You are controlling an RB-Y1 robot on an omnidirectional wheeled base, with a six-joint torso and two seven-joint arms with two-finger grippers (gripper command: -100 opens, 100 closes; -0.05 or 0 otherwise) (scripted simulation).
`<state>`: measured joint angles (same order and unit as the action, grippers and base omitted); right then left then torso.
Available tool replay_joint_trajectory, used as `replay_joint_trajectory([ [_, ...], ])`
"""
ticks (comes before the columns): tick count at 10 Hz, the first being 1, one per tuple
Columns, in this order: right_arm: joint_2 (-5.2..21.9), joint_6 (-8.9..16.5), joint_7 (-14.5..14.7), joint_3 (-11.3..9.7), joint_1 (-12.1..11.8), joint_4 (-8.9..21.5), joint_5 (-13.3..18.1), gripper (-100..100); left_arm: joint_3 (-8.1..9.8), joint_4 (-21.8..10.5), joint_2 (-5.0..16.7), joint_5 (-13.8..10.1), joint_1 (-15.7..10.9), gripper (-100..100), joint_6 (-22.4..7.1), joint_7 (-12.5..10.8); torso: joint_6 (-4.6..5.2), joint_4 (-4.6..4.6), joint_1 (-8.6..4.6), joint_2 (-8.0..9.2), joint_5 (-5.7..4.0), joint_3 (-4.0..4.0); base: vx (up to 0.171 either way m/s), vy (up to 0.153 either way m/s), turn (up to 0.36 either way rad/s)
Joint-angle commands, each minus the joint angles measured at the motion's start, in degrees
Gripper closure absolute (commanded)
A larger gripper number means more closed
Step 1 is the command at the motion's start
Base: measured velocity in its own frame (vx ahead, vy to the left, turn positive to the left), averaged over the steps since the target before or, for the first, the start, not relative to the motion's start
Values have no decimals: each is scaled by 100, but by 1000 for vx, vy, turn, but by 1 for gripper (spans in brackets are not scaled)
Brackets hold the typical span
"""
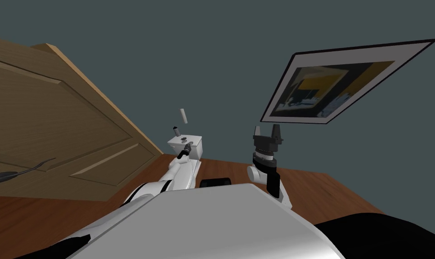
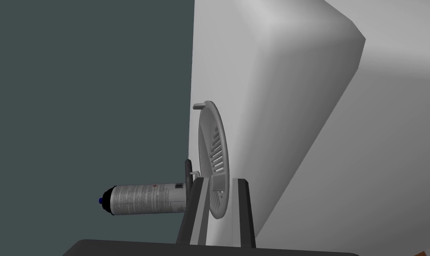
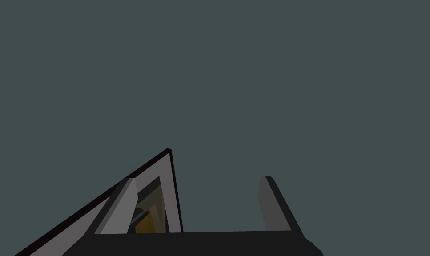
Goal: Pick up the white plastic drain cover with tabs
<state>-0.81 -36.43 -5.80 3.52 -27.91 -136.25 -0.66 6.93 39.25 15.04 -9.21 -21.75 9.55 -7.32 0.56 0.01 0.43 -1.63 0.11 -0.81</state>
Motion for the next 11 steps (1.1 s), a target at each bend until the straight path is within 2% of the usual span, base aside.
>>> replay_joint_trajectory([
  [1,0,0,0,0,0,0,0,0,-79,286,-180,36,286,100,-186,96,0,0,0,0,0,0,55,31,60],
  [3,0,0,0,0,0,0,0,0,-79,648,-180,36,579,100,-186,96,-3,-27,15,-27,15,-26,70,21,3],
  [5,0,0,0,0,0,0,0,0,-79,840,-180,36,579,100,-186,96,-6,-38,17,-23,21,-30,4,-1,6],
  [6,0,0,0,0,0,0,0,0,-150,1049,-370,74,843,100,-361,201,-5,-36,16,-17,20,-26,55,23,65],
  [8,0,0,0,0,-1,0,0,0,-150,1346,-370,74,1116,100,-361,201,-6,-58,29,-42,33,-49,72,28,2],
  [10,0,0,0,0,0,0,0,0,-150,1584,-370,74,1134,100,-361,201,-11,-69,32,-40,37,-54,0,-3,6],
  [11,0,0,0,0,0,0,0,0,-220,1767,-560,113,1382,100,-536,305,-9,-65,30,-33,36,-49,62,20,53],
])
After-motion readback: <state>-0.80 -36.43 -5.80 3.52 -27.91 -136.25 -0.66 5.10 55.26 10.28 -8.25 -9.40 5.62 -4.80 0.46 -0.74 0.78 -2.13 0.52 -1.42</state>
